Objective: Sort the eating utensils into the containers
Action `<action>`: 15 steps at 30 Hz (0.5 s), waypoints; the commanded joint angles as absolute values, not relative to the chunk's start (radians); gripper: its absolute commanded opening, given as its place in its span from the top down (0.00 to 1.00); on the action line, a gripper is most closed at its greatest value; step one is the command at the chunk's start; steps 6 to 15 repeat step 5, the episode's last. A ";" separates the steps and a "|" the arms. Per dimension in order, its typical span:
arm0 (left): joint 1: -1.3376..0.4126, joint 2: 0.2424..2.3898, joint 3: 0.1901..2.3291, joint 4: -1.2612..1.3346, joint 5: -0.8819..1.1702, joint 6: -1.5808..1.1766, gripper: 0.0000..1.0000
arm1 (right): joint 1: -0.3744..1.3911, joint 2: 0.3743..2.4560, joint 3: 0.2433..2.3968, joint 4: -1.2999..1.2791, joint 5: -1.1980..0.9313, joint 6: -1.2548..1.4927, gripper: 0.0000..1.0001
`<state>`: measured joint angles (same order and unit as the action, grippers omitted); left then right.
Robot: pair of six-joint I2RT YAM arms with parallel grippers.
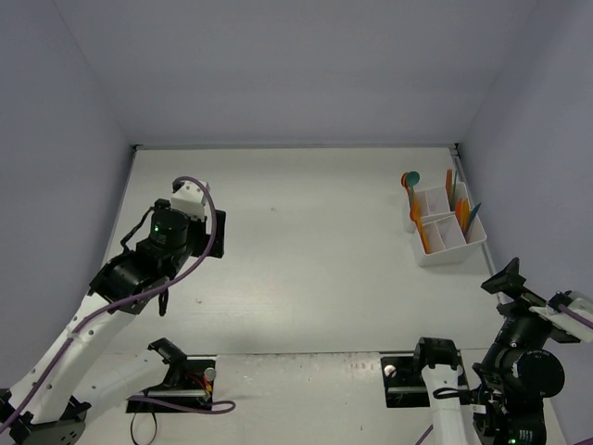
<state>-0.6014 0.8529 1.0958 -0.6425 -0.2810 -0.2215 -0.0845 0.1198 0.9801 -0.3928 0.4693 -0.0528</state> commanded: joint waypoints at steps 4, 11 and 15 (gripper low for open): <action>-0.609 0.808 1.108 -0.627 -0.302 -0.236 0.19 | -0.063 0.218 1.041 -0.350 0.433 -0.034 0.00; -0.609 0.808 1.108 -0.627 -0.302 -0.236 0.19 | -0.063 0.222 1.043 -0.351 0.433 -0.034 0.00; -0.609 0.808 1.108 -0.627 -0.302 -0.236 0.19 | -0.063 0.222 1.043 -0.351 0.433 -0.034 0.00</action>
